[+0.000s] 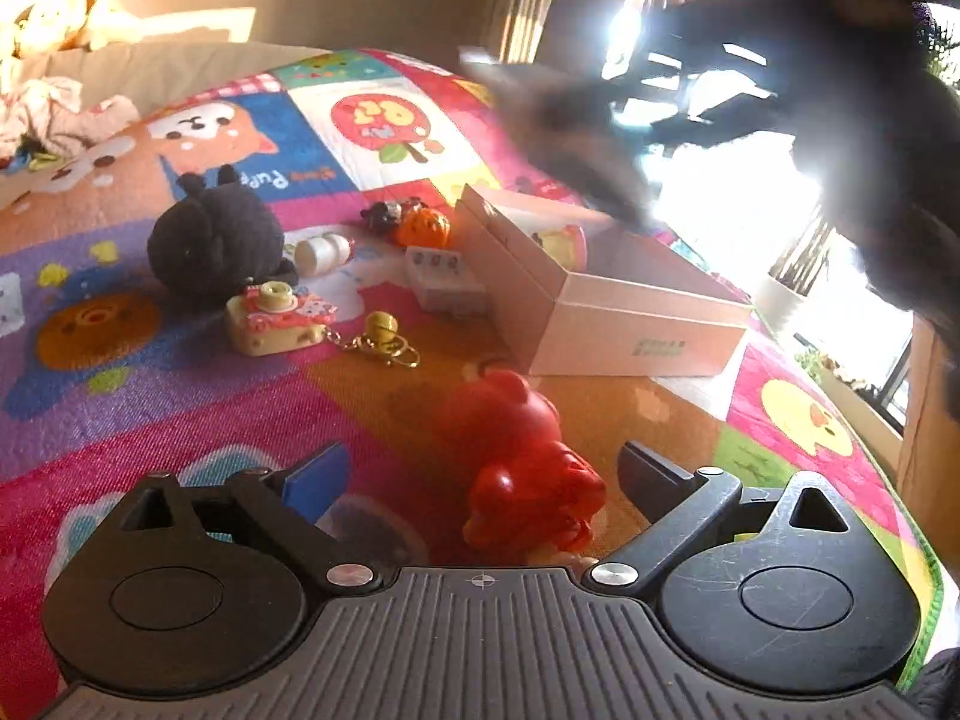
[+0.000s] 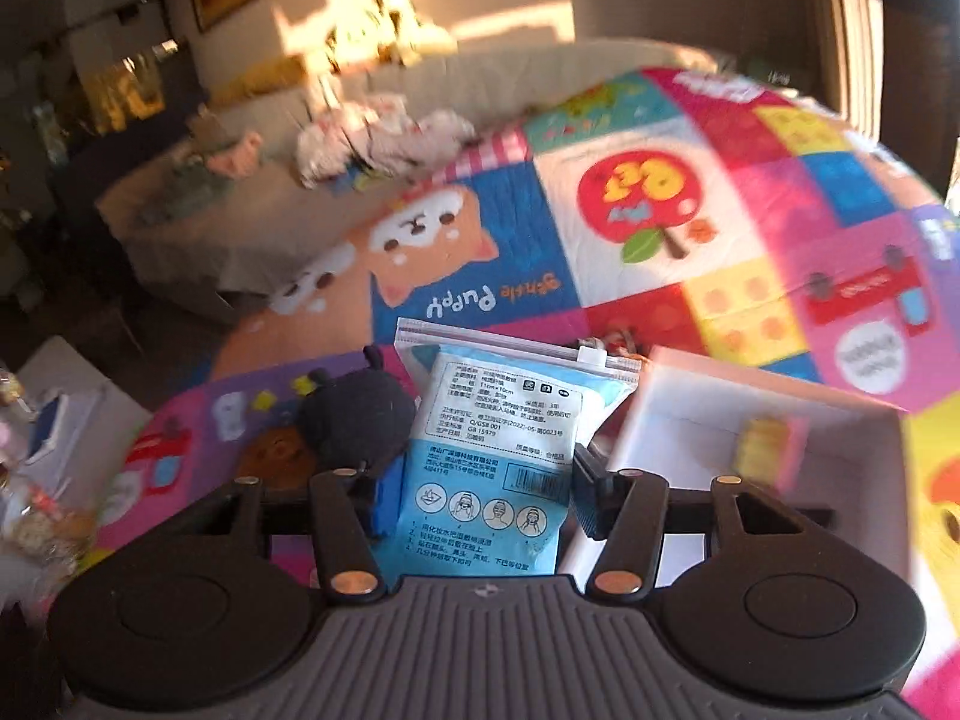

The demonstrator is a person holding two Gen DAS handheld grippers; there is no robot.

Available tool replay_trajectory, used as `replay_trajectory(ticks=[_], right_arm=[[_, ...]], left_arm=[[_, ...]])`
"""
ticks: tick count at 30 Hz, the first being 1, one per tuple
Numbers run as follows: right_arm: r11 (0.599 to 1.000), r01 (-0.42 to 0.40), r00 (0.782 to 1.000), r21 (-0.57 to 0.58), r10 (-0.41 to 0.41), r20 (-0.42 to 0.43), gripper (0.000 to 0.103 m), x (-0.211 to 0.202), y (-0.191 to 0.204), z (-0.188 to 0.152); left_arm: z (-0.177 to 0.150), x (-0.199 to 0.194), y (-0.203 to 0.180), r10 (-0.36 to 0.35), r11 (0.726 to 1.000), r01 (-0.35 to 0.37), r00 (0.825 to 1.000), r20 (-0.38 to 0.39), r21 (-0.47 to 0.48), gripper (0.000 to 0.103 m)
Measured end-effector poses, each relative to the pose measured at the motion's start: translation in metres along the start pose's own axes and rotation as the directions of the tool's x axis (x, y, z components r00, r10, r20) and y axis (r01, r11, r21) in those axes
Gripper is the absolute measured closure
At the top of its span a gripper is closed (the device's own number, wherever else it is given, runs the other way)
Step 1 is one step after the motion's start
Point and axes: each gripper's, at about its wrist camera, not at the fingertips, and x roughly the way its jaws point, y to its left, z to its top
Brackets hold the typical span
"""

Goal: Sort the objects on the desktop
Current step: 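Grasp the blue plastic packet with the right tool, then hold the blue packet in the right tool while the left tool grasps the red toy figure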

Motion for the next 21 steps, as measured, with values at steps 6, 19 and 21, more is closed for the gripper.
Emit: replay_trajectory(ticks=[6,19,21], right_arm=[[0.991,0.108,0.994,-0.079,-0.109,-0.009,0.049,-0.057,-0.023,-0.081],[0.971,0.180,0.984,0.160,-0.179,-0.019,0.028,-0.057,-0.062,-0.172],[0.961,0.222,0.973,0.162,-0.229,0.021,0.017,-0.060,-0.063,-0.175]], left_arm=[[0.001,0.005,-0.013,0.015,0.998,-0.014,0.999,-0.029,0.065,0.003],[-0.008,0.016,-0.064,-0.036,0.978,0.063,0.990,-0.133,0.197,0.002],[-0.010,0.017,-0.065,0.005,0.975,0.027,0.990,-0.142,0.221,0.002]])
